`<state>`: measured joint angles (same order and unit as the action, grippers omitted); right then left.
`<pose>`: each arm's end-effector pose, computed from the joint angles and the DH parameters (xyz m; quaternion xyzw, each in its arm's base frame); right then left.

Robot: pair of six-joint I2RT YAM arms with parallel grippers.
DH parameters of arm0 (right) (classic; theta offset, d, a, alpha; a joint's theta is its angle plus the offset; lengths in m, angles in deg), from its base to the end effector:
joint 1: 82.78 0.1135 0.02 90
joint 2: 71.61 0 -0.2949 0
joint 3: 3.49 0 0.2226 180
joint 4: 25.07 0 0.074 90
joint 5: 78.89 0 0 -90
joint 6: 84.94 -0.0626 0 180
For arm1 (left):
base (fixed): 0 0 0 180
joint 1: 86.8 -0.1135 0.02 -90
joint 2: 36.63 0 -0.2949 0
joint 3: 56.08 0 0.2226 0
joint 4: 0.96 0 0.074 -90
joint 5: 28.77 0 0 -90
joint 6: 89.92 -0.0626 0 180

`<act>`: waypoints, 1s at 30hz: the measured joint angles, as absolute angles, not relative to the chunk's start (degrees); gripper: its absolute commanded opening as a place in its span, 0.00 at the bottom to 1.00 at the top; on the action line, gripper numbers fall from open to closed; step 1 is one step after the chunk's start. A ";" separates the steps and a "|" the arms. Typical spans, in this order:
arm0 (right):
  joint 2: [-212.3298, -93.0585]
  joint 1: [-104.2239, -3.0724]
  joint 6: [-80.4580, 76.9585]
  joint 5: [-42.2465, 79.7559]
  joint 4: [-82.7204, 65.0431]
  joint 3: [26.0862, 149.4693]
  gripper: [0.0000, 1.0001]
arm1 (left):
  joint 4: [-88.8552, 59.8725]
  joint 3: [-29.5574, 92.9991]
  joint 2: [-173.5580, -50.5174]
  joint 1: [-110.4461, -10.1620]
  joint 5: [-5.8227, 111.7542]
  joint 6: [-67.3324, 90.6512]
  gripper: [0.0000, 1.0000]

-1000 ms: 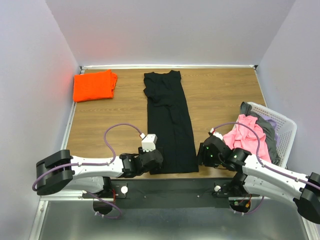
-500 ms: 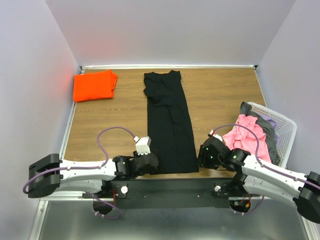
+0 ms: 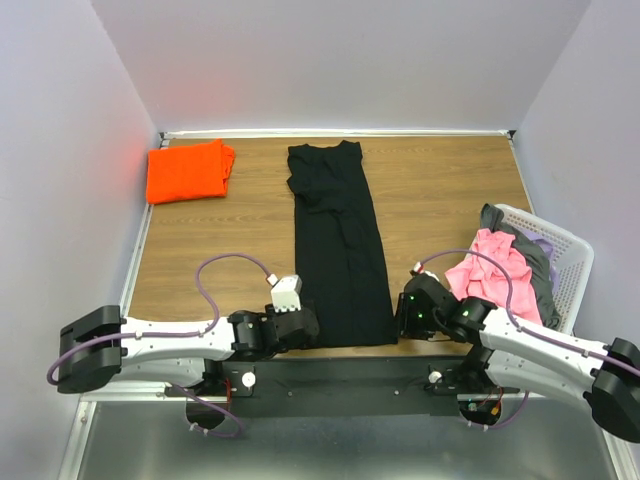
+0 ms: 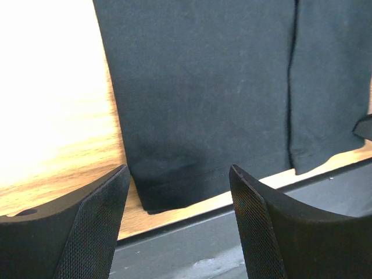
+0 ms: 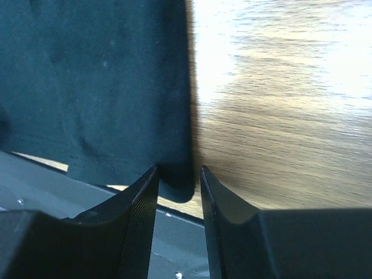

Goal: Fold and stack the t-shirts
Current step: Fold the tshirt

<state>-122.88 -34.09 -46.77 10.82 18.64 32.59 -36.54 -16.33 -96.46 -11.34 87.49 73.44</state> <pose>0.0800 0.0906 0.1683 0.0271 0.9630 0.2046 0.1733 0.0655 -0.1424 0.1846 -0.0500 0.9315 -0.2186 0.2863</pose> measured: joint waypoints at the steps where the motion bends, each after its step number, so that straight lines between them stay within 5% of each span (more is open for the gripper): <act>1: -123.21 -34.02 -46.66 11.21 18.18 32.57 0.41 | -36.69 -16.22 -96.79 -11.28 87.49 73.51 0.77; 11: -125.17 -33.83 -45.59 12.79 16.08 32.18 0.13 | -37.76 -15.28 -98.39 -10.93 87.34 74.25 0.69; 30: -123.91 -33.72 -45.26 12.90 15.93 31.54 0.13 | -40.17 -10.30 -106.61 -5.55 85.46 77.99 0.43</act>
